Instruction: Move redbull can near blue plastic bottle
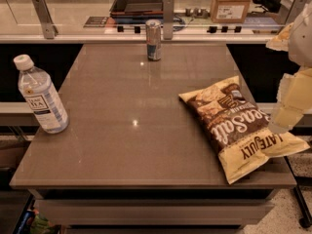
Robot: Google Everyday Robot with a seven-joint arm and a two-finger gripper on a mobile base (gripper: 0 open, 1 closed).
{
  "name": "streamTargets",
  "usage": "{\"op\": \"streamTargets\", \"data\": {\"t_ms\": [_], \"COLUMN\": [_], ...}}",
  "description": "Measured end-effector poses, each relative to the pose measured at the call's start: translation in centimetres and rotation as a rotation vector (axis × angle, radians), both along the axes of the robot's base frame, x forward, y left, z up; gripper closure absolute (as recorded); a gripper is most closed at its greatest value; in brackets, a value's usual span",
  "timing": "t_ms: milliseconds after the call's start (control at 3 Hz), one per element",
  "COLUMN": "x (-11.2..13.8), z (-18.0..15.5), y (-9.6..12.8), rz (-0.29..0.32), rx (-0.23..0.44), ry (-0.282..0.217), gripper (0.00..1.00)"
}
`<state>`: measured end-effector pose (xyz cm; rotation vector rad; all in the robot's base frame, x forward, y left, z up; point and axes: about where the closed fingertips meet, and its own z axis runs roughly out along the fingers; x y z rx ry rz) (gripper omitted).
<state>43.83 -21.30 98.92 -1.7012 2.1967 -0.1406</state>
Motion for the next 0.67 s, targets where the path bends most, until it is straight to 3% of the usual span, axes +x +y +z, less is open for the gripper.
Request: {"op": "streamTargets", "data": {"t_ms": [667], "x": [0.91], "z": [-0.05], "y": [0.12], "rz": [0.003], "rx": [0.022], "ry": [-0.023], "gripper": [0.0]}}
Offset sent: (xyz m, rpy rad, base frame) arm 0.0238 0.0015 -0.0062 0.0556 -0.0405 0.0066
